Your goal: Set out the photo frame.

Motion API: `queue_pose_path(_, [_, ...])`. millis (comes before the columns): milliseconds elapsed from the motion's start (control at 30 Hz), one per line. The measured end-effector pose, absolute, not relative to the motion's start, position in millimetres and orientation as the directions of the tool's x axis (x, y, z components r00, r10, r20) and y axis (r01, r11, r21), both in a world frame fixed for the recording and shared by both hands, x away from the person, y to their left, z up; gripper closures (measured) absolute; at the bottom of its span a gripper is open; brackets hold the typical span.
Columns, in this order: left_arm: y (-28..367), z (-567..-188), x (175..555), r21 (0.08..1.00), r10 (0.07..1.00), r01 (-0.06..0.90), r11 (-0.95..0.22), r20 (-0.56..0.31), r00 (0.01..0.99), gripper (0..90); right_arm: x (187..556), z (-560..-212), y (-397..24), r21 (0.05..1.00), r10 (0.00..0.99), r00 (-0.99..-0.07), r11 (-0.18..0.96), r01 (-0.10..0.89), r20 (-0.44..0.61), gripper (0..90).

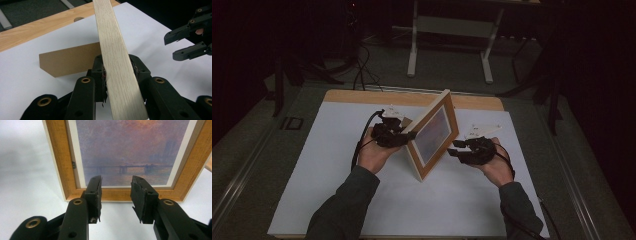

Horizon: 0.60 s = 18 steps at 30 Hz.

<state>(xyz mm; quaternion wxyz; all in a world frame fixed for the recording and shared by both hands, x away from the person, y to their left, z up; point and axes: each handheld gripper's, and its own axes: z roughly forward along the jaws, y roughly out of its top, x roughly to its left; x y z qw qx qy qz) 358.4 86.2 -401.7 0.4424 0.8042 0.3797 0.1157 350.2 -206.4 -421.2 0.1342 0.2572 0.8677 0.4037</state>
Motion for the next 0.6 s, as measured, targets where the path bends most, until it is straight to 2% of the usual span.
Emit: queue_pose_path(600, [99,-402,367,0.803,0.664,0.478,-0.355,-0.143,0.734,70.9,352,-416,-211,0.779,0.571,-0.820,0.529,0.336,-0.034,60.1])
